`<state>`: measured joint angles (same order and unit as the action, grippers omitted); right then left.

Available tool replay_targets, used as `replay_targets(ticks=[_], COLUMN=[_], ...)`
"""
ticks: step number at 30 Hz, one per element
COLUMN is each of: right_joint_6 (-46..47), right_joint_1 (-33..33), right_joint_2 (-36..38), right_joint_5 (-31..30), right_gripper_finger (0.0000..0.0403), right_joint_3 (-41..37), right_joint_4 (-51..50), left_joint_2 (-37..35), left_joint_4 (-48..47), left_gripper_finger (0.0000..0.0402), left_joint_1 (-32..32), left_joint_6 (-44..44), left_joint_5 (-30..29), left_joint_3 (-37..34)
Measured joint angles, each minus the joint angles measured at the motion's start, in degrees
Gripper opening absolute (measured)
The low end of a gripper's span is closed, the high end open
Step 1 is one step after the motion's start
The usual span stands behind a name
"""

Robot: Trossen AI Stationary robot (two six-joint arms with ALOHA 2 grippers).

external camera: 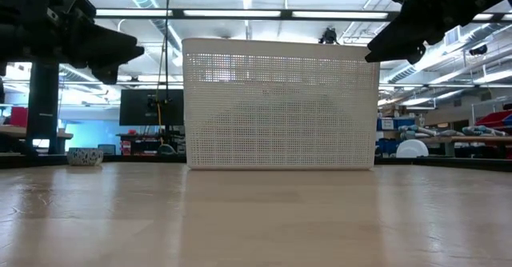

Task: Sort clothes
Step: Return to Home Position

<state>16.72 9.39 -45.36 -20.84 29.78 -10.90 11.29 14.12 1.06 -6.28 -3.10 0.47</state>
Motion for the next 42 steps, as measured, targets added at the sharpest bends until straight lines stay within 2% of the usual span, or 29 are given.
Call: replay_targets(ticks=[9, 15, 22, 27, 35, 38, 42], right_joint_6=[0.9, 1.1, 1.1, 0.8, -0.3, -1.9, -3.8], right_joint_1=[0.0, 0.0, 0.0, 0.0, -0.1, 0.0, -0.1], right_joint_2=[0.0, 0.0, 0.0, 0.0, 0.0, 0.3, 2.8], right_joint_5=[0.0, 0.0, 0.0, -0.2, -0.4, -0.4, -0.4], right_gripper_finger=[0.0197, 0.0197, 0.0197, 0.0197, 0.0197, 0.0197, 0.0197], right_joint_3=[0.0, 0.0, 0.0, 0.0, -0.2, -2.5, -9.1], right_joint_4=[-2.4, -3.1, -3.1, -3.0, -3.0, -0.5, 7.6], left_joint_2=[-4.5, -7.3, -8.4, -7.9, -7.9, -8.0, -7.9], left_joint_4=[-4.2, -13.0, -13.3, -13.8, -11.5, -10.7, -10.4], left_gripper_finger=[0.0137, 0.0137, 0.0137, 0.0137, 0.0137, 0.0137, 0.0137], left_joint_1=[-0.1, -0.1, -0.1, -0.1, -0.1, -0.1, -0.1], left_joint_6=[0.0, -3.0, -2.5, 0.0, 0.1, 0.0, 0.0], left_joint_5=[-0.9, -1.8, -1.5, 1.7, 1.6, 1.7, 1.7], left_joint_3=[0.0, 0.0, 0.0, 0.0, -0.1, -0.1, -0.1])
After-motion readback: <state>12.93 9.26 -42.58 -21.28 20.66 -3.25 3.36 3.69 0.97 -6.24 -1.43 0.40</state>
